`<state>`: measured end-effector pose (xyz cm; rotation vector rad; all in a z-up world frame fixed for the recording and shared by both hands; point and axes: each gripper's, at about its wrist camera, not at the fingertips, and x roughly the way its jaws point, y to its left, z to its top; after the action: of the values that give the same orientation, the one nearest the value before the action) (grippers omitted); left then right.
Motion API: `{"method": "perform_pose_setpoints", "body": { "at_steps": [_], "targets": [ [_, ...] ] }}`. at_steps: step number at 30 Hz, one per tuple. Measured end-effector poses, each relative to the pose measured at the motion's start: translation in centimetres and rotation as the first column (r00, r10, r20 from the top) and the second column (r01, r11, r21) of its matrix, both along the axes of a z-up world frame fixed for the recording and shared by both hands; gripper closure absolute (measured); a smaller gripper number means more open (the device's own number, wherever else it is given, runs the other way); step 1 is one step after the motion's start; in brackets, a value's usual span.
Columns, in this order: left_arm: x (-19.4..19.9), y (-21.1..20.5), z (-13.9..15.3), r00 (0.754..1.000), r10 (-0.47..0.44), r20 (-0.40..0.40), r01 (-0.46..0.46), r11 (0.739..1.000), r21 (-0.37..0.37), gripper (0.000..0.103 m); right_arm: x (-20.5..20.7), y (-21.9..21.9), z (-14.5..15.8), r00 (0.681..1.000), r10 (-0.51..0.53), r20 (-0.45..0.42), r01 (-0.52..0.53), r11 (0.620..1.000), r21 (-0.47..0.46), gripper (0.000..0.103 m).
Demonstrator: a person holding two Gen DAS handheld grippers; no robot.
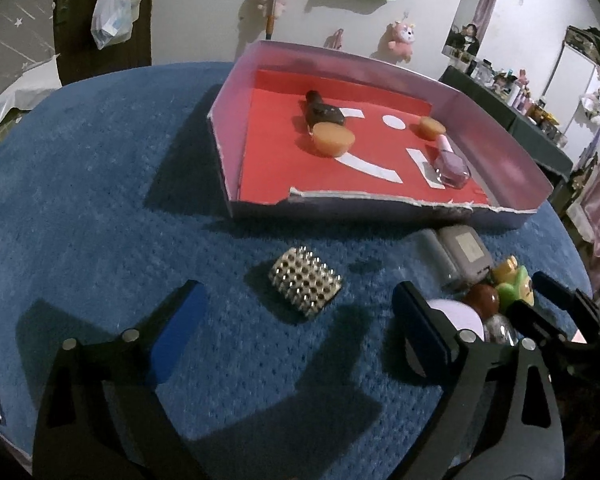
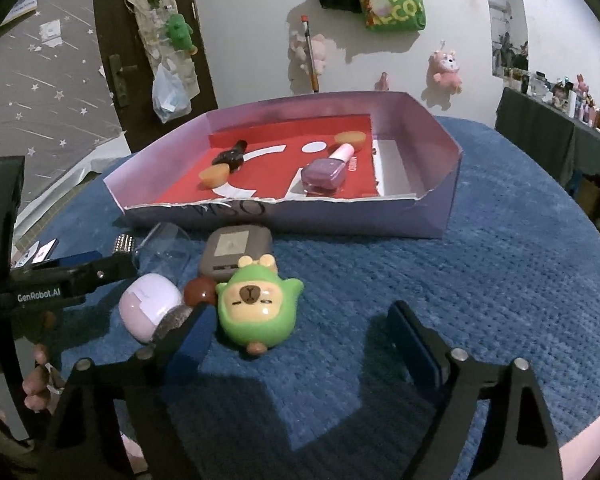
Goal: Organize rigid objects
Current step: 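Move both tools down toward the remaining items beside the tray, then grasp the silver magnet cube with the left gripper while the right grasps the green frog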
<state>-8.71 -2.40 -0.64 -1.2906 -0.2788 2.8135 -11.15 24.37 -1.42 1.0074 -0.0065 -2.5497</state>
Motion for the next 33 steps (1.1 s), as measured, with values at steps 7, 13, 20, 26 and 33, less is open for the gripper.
{"method": "perform_pose_setpoints", "body": {
  "at_steps": [7,13,20,26,33],
  "targets": [
    [-0.7,0.5,-0.1,1.0,-0.004,-0.019,0.003,0.999,-0.032,0.033,-0.9,-0.8,-0.2,0.999,0.033,0.017,-0.032,0.999,-0.023,0.033],
    [-0.6,1.1,0.1,0.999,-0.038,-0.026,0.037,0.999,-0.034,0.066,-0.8,-1.7,0.0,0.997,0.08,0.025,-0.079,0.997,-0.022,0.052],
    [0.5,0.9,0.7,0.998,-0.036,-0.046,0.034,0.999,-0.032,0.066,-0.3,-1.3,0.8,0.998,0.068,0.015,-0.068,0.997,-0.033,0.052],
    [1.8,1.3,2.8,0.994,-0.056,-0.091,0.053,0.998,-0.032,0.066,0.5,-1.4,2.8,0.996,0.088,-0.028,-0.089,0.994,-0.056,0.052],
    [2.9,2.9,4.5,0.987,-0.106,-0.122,0.104,0.994,-0.024,0.066,1.8,-2.0,4.7,0.989,0.13,-0.066,-0.135,0.988,-0.077,0.052]
  ]
}}
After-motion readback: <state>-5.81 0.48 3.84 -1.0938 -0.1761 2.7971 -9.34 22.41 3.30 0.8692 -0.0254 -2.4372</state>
